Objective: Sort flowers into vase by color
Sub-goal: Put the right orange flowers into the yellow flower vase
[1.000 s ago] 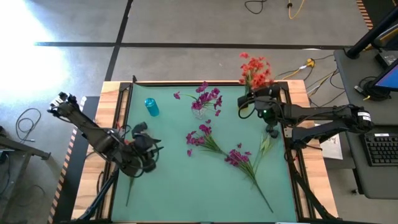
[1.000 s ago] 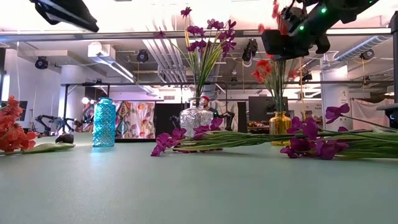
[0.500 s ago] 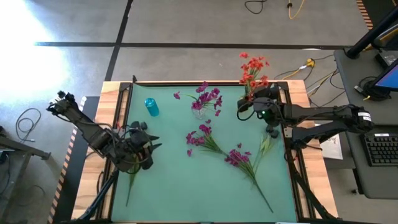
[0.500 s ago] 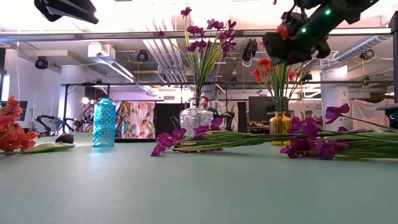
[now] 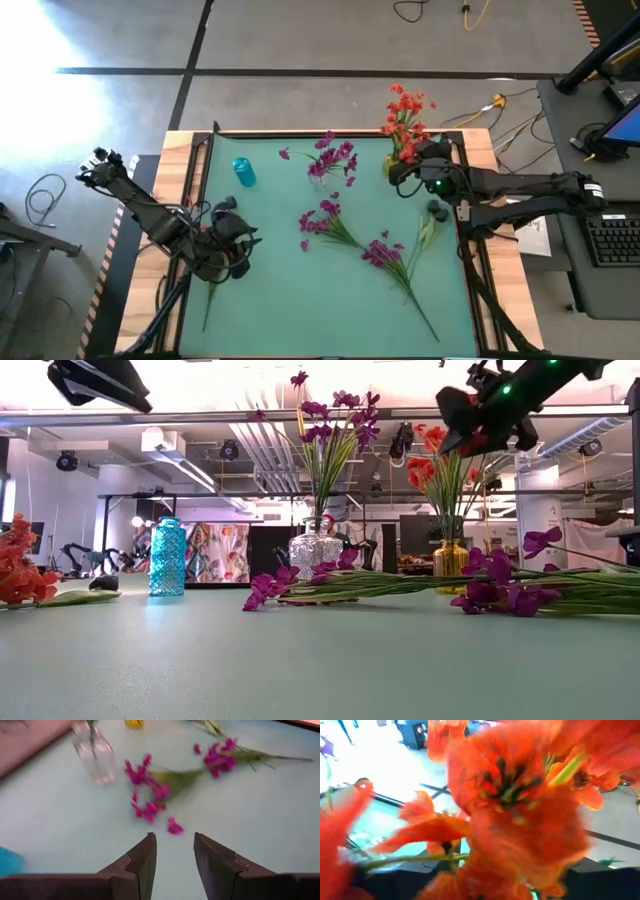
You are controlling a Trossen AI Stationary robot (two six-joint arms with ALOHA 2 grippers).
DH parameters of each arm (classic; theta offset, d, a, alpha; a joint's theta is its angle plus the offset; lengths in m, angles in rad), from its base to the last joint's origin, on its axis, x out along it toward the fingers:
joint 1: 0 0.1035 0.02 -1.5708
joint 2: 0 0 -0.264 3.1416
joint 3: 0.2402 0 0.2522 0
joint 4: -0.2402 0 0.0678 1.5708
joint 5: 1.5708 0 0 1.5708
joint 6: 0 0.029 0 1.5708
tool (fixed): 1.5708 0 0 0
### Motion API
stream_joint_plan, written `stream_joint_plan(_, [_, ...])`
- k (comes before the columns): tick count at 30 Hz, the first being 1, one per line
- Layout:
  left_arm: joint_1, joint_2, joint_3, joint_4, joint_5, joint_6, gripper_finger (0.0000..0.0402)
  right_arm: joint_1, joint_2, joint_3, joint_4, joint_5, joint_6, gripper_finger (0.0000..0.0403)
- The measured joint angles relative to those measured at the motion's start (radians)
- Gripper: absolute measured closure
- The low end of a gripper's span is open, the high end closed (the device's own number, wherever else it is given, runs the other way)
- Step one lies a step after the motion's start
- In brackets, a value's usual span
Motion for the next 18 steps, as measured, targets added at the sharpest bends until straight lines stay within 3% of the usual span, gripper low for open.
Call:
stream_joint_plan(11, [-0.004, 0.056, 0.0, -0.111, 0.256, -0.303, 0.0283, 0.066, -0.08, 0.0, 0.0, -0.004, -0.002, 0.0206])
stream_joint_plan(15, [-0.003, 0.109, 0.0, -0.235, 0.246, -0.42, 0.0283, 0.087, -0.097, 0.0, 0.001, -0.008, -0.003, 0.0206])
stream_joint_plan(18, [0.0, 0.154, -0.001, -0.292, 0.178, -0.459, 0.0283, 0.097, -0.107, 0.0, 0.003, -0.017, -0.003, 0.0206])
